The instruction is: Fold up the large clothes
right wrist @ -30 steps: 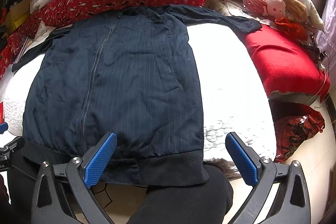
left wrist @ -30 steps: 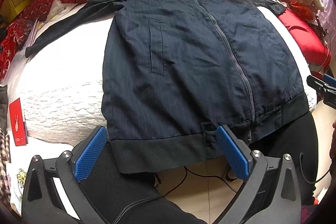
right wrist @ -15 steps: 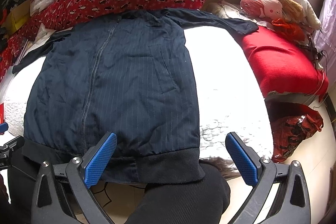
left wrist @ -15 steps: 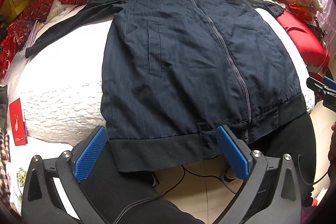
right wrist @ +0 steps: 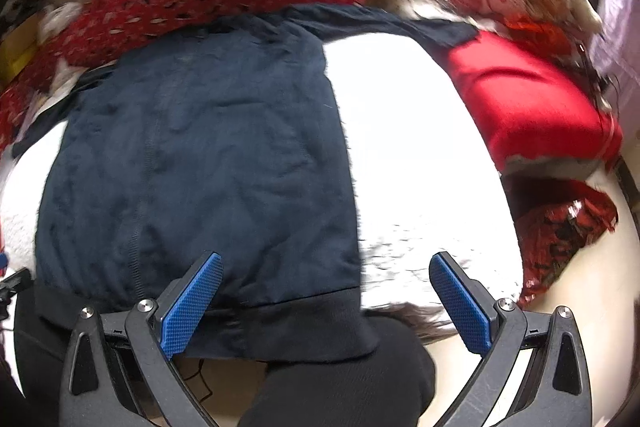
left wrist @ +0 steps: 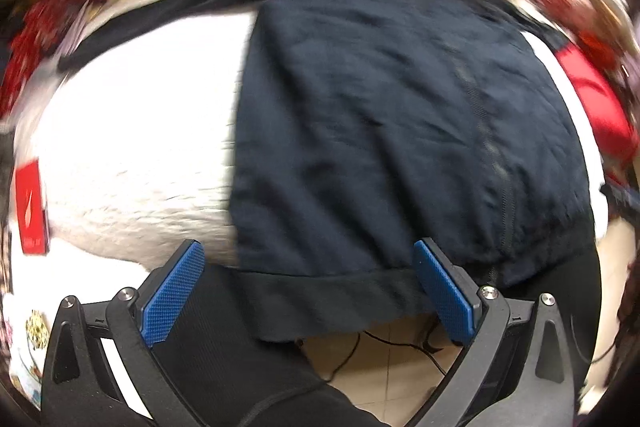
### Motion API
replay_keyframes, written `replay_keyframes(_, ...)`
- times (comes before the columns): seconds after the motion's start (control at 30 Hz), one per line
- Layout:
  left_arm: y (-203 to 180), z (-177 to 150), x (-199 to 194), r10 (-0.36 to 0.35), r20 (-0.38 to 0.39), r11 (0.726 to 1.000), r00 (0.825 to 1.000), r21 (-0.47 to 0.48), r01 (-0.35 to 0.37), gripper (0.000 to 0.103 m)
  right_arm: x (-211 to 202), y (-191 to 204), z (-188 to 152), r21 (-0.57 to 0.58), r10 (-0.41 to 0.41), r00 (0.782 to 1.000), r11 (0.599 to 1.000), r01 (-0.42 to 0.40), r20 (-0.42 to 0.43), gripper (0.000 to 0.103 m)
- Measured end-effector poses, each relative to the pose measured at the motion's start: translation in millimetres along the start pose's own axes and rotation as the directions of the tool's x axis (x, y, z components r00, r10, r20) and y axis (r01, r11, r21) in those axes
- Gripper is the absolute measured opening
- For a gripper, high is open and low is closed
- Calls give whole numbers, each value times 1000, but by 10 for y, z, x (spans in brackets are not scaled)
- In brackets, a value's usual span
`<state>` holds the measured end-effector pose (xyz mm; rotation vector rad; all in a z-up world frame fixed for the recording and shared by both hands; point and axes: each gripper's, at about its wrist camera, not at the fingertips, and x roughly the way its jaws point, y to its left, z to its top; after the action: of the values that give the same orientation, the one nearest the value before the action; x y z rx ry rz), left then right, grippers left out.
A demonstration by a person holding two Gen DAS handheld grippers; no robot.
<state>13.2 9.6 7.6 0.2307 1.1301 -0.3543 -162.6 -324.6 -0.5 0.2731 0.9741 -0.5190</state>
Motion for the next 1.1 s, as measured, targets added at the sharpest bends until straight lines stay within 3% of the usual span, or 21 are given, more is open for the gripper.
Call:
replay_keyframes(0.17,606,73,324,18,-109,984,994,-173,-37,103,318,-284,1,16,-61,994,998,62,-86,103)
replay_keyframes(0.23,669,40,482,-14,-163,982,986,-188,-17,103,456,-364,-26,29,-40,989,999,45,-139,102)
replay_keyframes(0.3,612,-14,549,-70,-178,983,982,-182,37,94,599,-404,-80,88,69,978,995,-53,-195,95)
replay_keyframes(0.33,561,-40,559,-107,-179,982,978,-176,75,64,639,-397,-116,115,147,965,986,-124,-219,75)
replay_keyframes(0.37,472,-69,579,-163,-202,979,966,-157,133,20,656,-381,-141,127,199,952,977,-174,-231,37)
replay_keyframes(0.4,427,-81,579,-185,-222,977,957,-151,154,14,657,-353,-161,127,243,940,968,-217,-240,18)
replay_keyframes(0.47,407,-84,441,-217,-192,968,957,-166,186,14,517,-294,-149,81,241,947,970,-228,-211,6)
replay_keyframes(0.53,440,-85,262,-257,-151,956,955,-187,228,14,235,-334,-91,86,332,934,943,-323,-131,6)
replay_keyframes(0.63,526,-130,262,-236,-168,956,957,-219,197,16,-43,-481,-84,113,363,930,928,-355,-52,6)
replay_keyframes(0.73,572,-219,461,-268,-234,939,934,-280,199,17,215,-532,-236,139,323,939,942,-306,-117,6)
replay_keyframes(0.83,596,-239,352,-318,-236,925,918,-290,246,18,558,-465,-402,168,290,930,952,-256,-225,8)
replay_keyframes(0.9,593,-221,97,-395,-203,903,896,-264,338,18,579,-439,-356,175,269,932,957,-231,-243,17)
replay_keyframes(0.97,526,-120,-202,-435,-144,892,889,-207,403,18,410,-463,-167,196,254,943,957,-213,-216,20)
replay_keyframes(1.03,446,41,-428,-431,-89,898,898,-139,417,21,211,-537,72,208,263,959,949,-236,-109,21)
replay_keyframes(1.1,284,287,-605,-420,-16,906,907,-63,418,39,39,-495,274,198,294,955,939,-282,-34,25)
